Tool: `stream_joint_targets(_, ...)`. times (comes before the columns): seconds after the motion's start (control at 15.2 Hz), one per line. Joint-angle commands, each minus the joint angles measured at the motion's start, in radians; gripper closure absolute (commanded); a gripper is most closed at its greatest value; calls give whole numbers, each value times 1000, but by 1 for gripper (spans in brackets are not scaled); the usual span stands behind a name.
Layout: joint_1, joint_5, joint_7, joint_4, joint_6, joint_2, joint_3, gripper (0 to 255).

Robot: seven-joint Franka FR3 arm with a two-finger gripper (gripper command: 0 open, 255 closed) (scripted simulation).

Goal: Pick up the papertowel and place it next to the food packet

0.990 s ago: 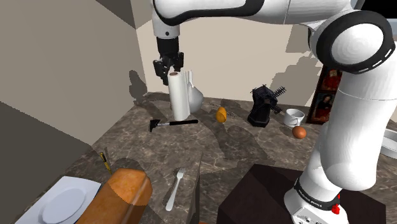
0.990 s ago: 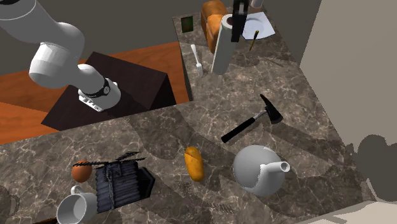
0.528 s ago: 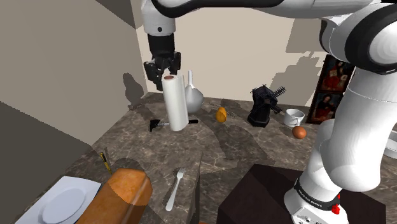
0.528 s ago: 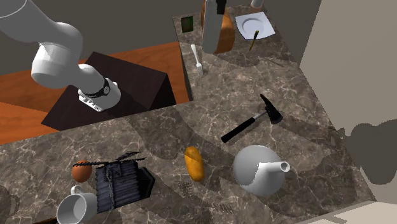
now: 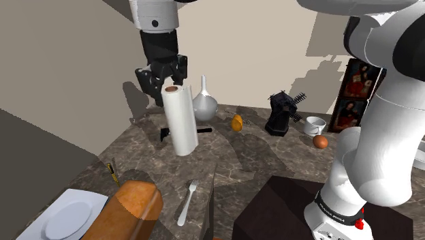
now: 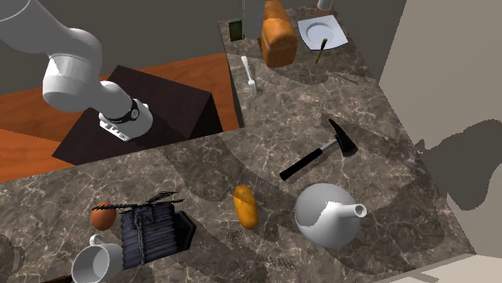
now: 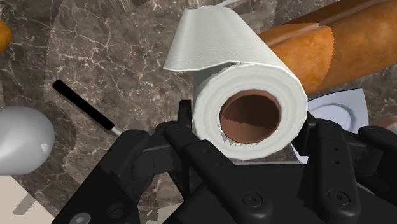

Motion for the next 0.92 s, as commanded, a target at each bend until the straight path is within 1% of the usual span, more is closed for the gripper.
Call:
stream_joint_targets(0.0,24,-3,48,17,-15,6,23,255)
stream_joint_targets(0.46,122,-28,219,139,-98,64,108,255)
stream_joint_targets(0.73,192,-60,322,252,-159,130,156,255)
stream_joint_targets(0.79,224,-77,361,304,-186,163,173,255)
stream_joint_targets(0.86,220,-72,360,276,-167,152,171,255)
